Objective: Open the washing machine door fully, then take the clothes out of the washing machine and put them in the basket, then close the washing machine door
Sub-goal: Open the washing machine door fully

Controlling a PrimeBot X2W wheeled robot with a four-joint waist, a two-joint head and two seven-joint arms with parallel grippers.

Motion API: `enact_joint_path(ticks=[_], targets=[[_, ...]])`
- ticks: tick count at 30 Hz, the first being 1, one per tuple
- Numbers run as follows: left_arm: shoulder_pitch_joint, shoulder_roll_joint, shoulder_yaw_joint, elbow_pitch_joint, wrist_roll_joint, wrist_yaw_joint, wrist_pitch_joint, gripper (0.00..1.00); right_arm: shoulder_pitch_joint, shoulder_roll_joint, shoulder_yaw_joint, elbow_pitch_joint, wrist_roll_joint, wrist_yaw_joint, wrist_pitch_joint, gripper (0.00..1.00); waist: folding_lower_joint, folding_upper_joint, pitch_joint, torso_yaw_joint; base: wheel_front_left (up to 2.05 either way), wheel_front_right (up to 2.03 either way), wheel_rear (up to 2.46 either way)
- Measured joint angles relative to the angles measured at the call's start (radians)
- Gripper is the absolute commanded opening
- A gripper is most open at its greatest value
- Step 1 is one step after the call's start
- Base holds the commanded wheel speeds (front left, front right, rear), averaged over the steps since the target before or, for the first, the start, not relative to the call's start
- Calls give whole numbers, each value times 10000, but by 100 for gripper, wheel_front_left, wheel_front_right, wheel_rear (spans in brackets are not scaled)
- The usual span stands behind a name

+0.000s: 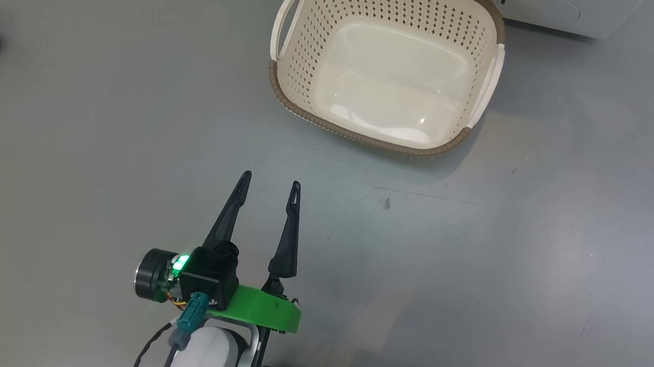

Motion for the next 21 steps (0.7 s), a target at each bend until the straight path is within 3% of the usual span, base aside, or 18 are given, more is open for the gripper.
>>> enact_joint_path(ticks=[21], targets=[[9, 0, -134, 123, -50, 0, 0, 100, -620, -159, 295, 1227, 334, 0, 629, 0, 0, 0, -263, 2, 0, 0, 0]])
